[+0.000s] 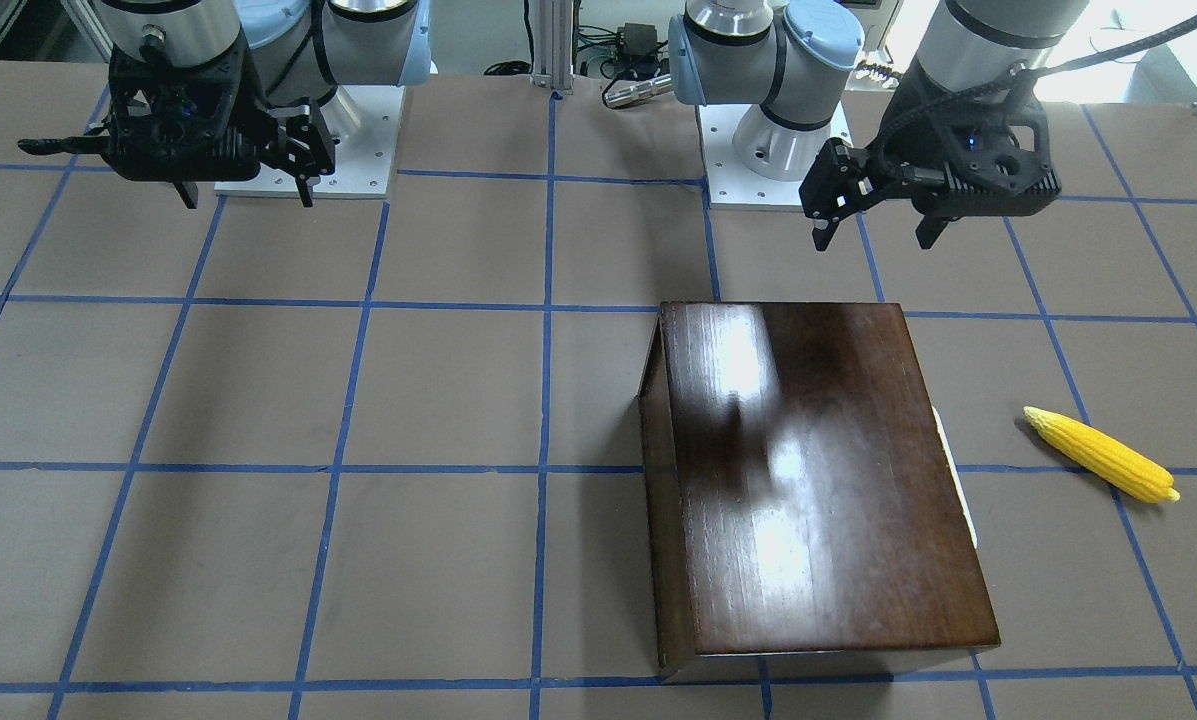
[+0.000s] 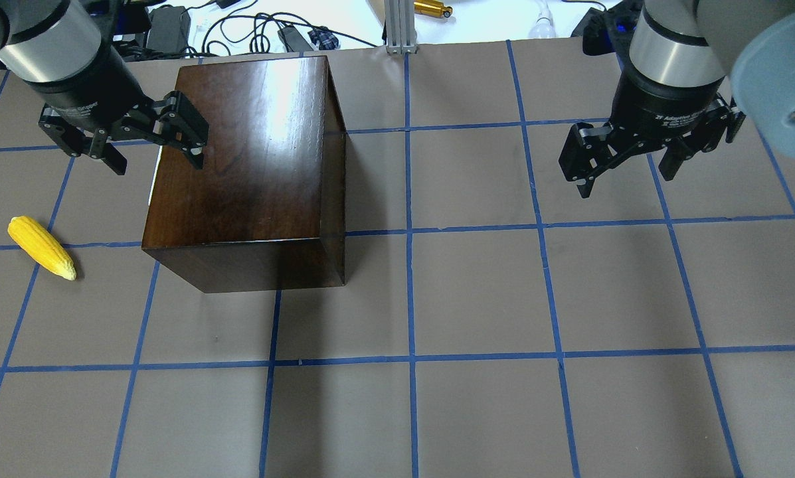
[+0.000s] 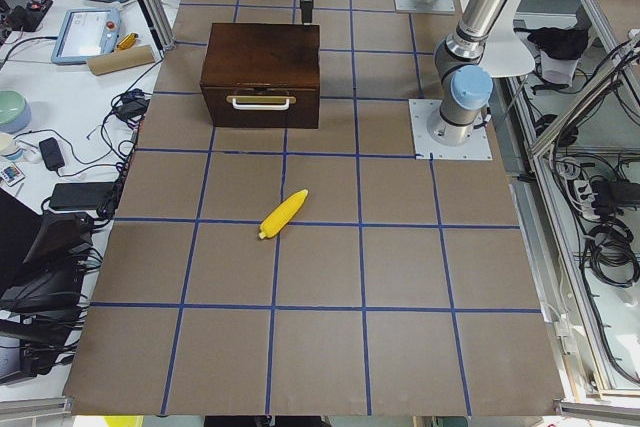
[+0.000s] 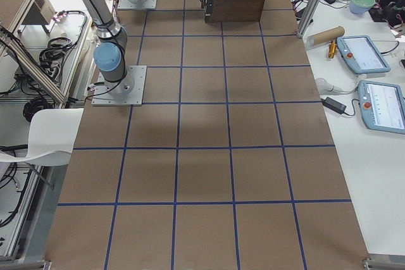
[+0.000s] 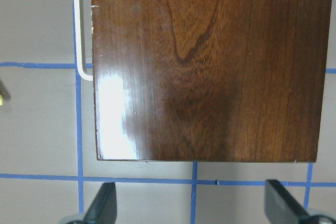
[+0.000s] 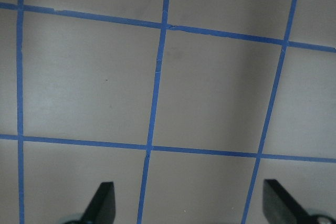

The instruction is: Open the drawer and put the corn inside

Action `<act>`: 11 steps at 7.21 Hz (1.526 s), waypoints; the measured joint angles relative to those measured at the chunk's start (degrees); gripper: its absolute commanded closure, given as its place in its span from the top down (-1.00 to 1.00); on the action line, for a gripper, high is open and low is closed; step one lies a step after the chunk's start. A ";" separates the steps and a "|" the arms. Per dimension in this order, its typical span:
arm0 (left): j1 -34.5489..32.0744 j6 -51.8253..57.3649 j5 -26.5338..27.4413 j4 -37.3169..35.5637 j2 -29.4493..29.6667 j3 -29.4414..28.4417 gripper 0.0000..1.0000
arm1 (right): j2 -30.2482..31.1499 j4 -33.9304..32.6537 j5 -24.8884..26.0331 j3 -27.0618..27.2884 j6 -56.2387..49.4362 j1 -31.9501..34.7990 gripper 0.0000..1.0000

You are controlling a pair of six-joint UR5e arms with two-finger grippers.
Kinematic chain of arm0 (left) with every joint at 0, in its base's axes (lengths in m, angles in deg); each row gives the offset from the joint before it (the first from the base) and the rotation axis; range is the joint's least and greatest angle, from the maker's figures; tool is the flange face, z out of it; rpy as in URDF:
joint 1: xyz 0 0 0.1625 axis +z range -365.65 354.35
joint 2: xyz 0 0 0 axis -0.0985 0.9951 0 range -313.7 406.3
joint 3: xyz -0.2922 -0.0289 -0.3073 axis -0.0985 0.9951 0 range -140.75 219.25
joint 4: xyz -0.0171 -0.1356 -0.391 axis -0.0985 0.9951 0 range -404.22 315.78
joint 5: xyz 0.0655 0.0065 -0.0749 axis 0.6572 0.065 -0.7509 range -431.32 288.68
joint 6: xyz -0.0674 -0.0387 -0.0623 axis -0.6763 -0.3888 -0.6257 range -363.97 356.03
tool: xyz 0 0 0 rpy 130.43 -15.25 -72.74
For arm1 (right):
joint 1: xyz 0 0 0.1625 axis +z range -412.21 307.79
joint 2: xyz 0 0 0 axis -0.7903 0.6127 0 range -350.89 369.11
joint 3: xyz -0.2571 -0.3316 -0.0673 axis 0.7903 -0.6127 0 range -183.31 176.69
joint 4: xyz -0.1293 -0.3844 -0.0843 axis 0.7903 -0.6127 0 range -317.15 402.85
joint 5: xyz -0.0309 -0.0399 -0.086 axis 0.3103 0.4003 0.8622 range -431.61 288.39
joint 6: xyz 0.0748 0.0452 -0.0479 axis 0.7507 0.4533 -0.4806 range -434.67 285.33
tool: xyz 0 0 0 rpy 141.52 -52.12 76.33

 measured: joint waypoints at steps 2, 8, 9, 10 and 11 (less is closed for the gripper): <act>-0.06 0.00 -0.03 0.02 -0.07 0.01 1.00 | 0.02 0.00 -0.04 0.00 0.00 0.00 1.00; 0.07 0.35 -0.39 0.03 -0.24 -0.22 1.00 | 0.00 0.00 -0.04 0.00 0.00 0.00 1.00; 0.10 0.42 -0.38 -0.03 -0.24 -0.23 1.00 | 0.02 0.00 -0.06 0.00 0.00 0.00 1.00; 0.25 0.60 -0.29 -0.19 -0.13 -0.24 1.00 | 0.02 0.00 -0.07 0.00 0.00 0.00 1.00; 0.75 1.24 -0.01 -0.62 0.17 -0.31 1.00 | 0.02 0.00 -0.05 0.00 0.00 0.00 1.00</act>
